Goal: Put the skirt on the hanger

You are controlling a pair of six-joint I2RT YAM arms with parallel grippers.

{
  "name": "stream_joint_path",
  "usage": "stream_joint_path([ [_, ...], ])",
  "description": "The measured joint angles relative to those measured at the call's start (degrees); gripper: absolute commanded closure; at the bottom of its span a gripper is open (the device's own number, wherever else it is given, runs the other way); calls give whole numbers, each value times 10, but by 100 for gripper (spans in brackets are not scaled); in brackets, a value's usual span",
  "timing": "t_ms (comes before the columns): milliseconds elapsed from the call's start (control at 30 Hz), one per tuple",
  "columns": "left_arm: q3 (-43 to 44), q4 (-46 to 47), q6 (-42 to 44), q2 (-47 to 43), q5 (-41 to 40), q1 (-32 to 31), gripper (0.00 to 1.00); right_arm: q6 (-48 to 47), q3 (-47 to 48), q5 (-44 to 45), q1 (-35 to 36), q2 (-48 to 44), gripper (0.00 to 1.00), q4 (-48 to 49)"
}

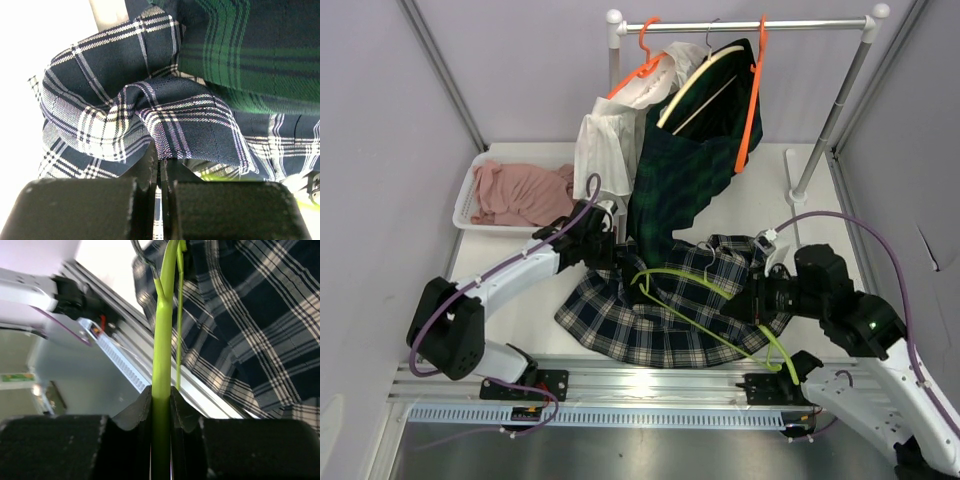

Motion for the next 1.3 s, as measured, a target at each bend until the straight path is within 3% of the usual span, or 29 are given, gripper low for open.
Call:
stream_joint_path([
  [300,0,-33,19,-43,0,0,100,27,-4,228,233,45,100,56],
  [633,0,-85,47,-66,-12,-10,100,21,17,419,417,155,100,116],
  [833,20,-137,57,-100,-42,-37,100,6,43,523,468,191,100,117],
  [1033,58,-172,58,-125,-61,-63,100,-22,45,565,489,196,100,138],
  [1300,76,-197,63,-126,-83,-82,87,-65,12,549,501,195,100,207],
])
